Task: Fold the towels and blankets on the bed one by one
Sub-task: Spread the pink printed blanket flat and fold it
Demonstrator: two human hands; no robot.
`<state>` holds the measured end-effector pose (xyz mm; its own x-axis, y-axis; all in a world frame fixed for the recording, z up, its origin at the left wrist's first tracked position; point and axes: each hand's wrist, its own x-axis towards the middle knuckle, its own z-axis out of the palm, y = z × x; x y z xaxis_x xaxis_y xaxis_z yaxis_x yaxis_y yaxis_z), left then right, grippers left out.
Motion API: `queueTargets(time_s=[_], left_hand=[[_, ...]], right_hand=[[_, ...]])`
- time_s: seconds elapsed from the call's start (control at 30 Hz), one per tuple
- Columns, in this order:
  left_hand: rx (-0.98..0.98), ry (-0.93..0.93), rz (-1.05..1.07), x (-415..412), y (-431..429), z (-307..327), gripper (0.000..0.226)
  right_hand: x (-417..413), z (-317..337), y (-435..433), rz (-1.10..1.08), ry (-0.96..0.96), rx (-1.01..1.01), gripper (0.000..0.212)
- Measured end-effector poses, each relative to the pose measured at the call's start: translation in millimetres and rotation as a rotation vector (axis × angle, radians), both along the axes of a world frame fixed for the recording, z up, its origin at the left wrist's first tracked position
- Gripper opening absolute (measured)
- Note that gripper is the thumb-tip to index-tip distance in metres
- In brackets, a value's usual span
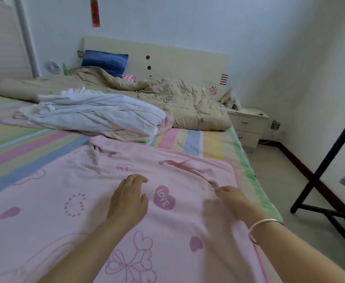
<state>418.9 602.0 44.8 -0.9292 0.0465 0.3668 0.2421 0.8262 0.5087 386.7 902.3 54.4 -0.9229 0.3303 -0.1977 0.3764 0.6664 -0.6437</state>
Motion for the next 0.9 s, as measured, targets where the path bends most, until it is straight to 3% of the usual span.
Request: queueTargets(time_s=[0.17,0.23,0.33,0.53,0.7,0.9], left_hand=[[-0.062,-0.158,-0.067,34.0,-2.8,-16.6,0.030],[-0.112,-0.200,-0.101,41.9,0.0,-10.9,0.030],[-0.157,-0.216,-0.137,47.5,7.3,5.7,0.030],[-0.076,-0.164,-0.172,60.8,24.9,33.7,0.026],[-0.074,-0.201,-0.169,70.7,34.0,33.9,0.025],[-0.150,-0.248,-0.168,17.9,46.9,32.1,0.024]], right_hand=[[35.7,-9.7,-16.6,0.101,0.042,0.048,0.030],[51.1,-10.8,-16.8,0.126,0.058,0.116,0.038],[76.8,-5.8,-9.6,0.094,0.083,0.117,0.049],[105.0,12.2,7.9,0.085,0.106,0.141,0.050],[104.2,20.6,5.9,0.137,0.140,0.132,0.046],[43.2,17.0,6.3,0.158,0.184,0.200,0.039]])
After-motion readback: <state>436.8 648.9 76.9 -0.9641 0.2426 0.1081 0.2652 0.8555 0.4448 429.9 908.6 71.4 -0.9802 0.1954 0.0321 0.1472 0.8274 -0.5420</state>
